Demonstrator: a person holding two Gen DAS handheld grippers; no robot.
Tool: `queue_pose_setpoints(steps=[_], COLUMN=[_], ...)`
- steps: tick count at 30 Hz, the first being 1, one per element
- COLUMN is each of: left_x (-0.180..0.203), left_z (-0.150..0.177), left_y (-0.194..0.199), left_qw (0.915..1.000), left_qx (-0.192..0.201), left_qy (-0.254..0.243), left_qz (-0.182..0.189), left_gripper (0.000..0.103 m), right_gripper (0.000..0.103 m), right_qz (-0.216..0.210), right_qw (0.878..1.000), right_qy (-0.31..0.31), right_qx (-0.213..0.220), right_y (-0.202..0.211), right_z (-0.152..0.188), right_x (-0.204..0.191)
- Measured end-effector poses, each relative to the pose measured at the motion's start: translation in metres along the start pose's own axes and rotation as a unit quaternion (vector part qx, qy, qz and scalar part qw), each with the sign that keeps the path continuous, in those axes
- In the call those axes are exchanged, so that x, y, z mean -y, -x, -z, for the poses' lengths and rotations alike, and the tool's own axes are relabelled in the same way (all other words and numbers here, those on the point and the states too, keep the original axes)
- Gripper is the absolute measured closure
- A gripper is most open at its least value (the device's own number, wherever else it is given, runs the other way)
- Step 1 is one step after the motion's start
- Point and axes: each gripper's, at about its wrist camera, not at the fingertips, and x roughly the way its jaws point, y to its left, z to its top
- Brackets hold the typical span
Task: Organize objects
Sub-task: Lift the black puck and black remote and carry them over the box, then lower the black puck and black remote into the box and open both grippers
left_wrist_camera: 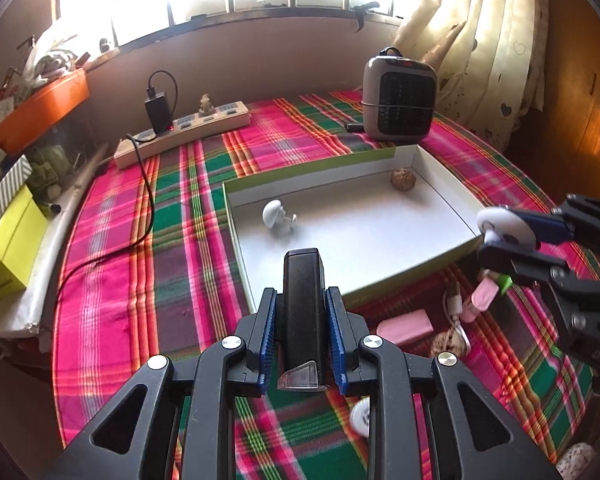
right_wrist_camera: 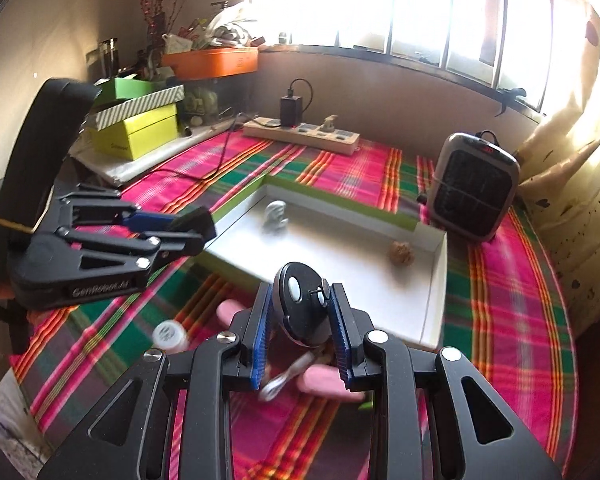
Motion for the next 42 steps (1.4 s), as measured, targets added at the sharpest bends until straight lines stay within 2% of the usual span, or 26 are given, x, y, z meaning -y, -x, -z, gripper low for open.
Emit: queue_pose_setpoints(steps=[8, 21, 35, 42], left_x=[-0.001, -0.006, -0.006, -0.007], left_z=[-0.013, -0.028, -0.024, -0.024], left_y=[-0.021, -0.052, -0.062, -0.066], left_qw=[0.9999, 0.9994, 0.9990, 0.9982], left_qx=[-0.012, -0.026, -0.041, -0.058], left_qy=[0.008, 0.021, 0.015, 0.013], left_qz=[0.003, 0.005, 0.003, -0.002], left_gripper=[0.081, 0.082, 0.084, 0.081], right_gripper=[0.074, 0.074, 0.074, 0.074], right_qz=[0.009, 0.014, 0.011, 0.019], right_qw=[1.000, 0.999, 0.997, 0.995], right_qy=[0.003, 0.003, 0.005, 0.013], right_qx=[-0.008, -0.050, -0.076, -0.098], right_y=[-0.028, -0.095, -0.129, -0.143], right_z=[-0.024, -0.049, -0.062, -0.064], right_x=[0.017, 0.040, 0.049, 0.049])
